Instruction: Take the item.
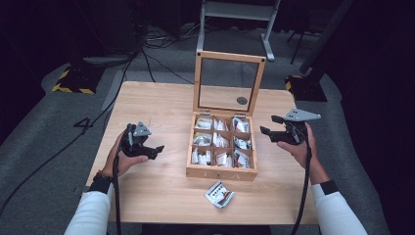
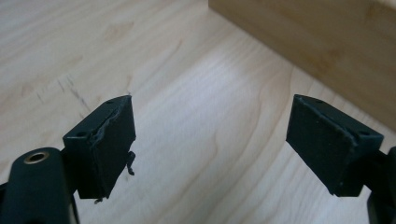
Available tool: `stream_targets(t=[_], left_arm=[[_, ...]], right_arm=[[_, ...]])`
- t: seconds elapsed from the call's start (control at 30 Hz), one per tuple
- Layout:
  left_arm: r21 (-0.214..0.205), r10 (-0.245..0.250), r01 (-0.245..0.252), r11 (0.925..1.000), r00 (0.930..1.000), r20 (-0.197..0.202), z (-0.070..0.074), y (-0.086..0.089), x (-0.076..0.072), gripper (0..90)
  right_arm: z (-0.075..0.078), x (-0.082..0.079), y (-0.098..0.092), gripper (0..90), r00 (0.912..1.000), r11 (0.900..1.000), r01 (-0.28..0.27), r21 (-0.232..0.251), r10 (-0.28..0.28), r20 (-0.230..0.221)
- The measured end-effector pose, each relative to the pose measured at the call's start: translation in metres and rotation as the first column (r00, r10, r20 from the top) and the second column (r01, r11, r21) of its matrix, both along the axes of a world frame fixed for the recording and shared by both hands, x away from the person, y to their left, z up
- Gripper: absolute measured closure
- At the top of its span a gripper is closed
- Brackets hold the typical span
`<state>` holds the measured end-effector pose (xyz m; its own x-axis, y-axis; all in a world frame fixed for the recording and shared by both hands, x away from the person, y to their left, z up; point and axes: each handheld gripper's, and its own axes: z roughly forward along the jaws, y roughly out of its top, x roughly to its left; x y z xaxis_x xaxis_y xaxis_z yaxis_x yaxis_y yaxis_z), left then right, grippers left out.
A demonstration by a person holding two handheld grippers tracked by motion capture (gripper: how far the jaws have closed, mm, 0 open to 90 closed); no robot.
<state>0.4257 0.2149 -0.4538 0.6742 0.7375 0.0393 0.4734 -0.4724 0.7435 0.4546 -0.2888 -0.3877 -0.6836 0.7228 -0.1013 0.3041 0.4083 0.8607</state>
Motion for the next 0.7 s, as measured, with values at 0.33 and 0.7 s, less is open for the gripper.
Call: stream_targets(t=[0.33, 0.7], left_arm=[[-0.033, -0.02, 0.021, 0.9992, 0.9993, 0.031, 0.025, -0.036, 0.031, 16.2], [-0.07, -0.03, 0.031, 0.9971, 0.9993, 0.021, 0.039, -0.074, 0.072, 16.6]], right_arm=[[-0.002, 0.024, 0.009, 32.8, 0.9992, 0.9991, 0.038, -0.016, -0.038, -0.009], [-0.004, 0.06, 0.023, 32.9, 0.9966, 0.9985, 0.053, 0.009, -0.053, -0.063]])
